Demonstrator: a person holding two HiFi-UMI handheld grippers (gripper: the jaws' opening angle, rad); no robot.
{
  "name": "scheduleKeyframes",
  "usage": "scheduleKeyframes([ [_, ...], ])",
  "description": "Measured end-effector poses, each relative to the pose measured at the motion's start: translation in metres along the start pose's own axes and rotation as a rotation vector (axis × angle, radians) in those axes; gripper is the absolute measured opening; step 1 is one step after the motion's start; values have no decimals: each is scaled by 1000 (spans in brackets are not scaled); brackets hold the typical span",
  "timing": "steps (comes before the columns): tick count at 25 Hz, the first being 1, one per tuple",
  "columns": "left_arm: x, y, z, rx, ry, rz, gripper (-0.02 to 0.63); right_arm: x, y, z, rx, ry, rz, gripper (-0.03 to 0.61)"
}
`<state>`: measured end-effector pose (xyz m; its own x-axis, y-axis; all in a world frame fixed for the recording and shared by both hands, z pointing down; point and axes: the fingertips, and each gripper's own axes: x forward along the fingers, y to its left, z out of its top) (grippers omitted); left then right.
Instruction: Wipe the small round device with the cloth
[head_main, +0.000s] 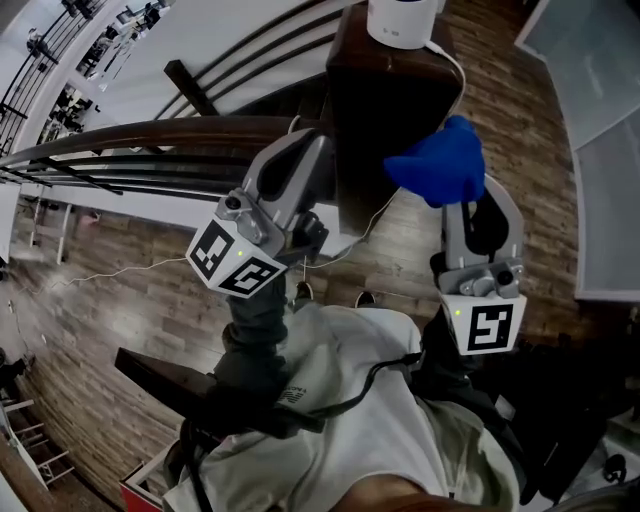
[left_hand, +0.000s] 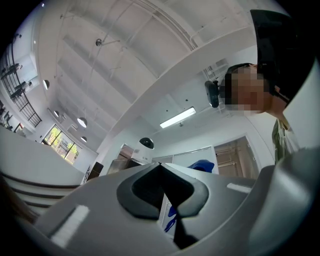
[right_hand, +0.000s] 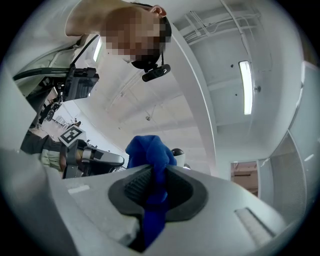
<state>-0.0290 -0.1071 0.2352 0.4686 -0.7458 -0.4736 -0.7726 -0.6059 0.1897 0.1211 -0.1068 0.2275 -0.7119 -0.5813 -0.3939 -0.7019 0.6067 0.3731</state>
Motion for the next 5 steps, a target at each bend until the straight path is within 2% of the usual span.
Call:
scheduleKeyframes([
  [5,-2,3,-9,-3,19,33,-3,1,-1,-5,17,-7,28,55],
])
